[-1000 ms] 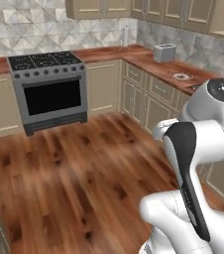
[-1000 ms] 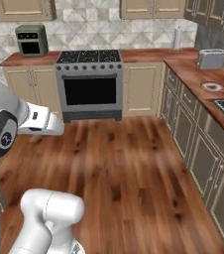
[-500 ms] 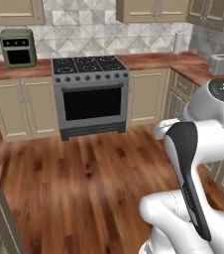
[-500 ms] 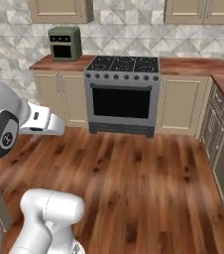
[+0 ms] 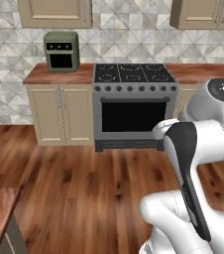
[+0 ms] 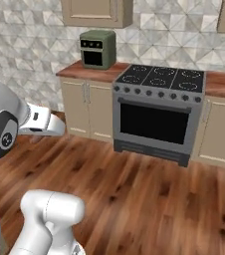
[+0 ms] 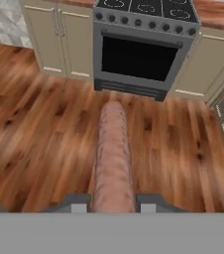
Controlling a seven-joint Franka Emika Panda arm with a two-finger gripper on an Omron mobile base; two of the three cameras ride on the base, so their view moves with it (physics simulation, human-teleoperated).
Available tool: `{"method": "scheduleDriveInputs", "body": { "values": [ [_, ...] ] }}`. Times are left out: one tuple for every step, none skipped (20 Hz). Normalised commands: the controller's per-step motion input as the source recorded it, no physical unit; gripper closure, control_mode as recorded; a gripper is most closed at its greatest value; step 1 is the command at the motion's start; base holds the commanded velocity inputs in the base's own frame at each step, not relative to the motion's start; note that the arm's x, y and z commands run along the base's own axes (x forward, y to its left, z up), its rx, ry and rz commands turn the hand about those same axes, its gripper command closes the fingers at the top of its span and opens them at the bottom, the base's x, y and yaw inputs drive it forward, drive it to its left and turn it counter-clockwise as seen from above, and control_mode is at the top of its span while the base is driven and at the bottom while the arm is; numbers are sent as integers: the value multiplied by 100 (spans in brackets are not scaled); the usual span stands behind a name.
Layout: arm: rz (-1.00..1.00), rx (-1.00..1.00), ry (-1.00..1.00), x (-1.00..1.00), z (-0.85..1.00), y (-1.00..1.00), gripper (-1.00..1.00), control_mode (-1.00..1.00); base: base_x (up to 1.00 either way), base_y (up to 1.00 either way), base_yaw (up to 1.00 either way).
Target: Move the hot dog bun to the plate on the dining table and place the condiment next to that plate. Then navigate to the fridge and take the sausage and place it on the plate as well.
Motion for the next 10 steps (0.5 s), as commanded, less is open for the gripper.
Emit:
{"method": "scheduleDriveInputs", "body": {
  "values": [
    [0, 0, 0, 0, 0, 0, 100, 100, 100, -27, 40],
    [0, 0, 0, 0, 0, 0, 100, 100, 100, -27, 42],
    [0, 0, 0, 0, 0, 0, 100, 100, 100, -27, 43],
    [0, 0, 0, 0, 0, 0, 100, 100, 100, -25, 44],
    [0, 0, 0, 0, 0, 0, 100, 100, 100, -24, 44],
    [0, 0, 0, 0, 0, 0, 100, 100, 100, -24, 44],
    [0, 0, 0, 0, 0, 0, 100, 100, 100, -24, 45],
    [0, 0, 0, 0, 0, 0, 100, 100, 100, -22, 46],
    [0, 0, 0, 0, 0, 0, 100, 100, 100, -22, 48],
    [0, 0, 0, 0, 0, 0, 100, 100, 100, -16, 53]
  ]
}}
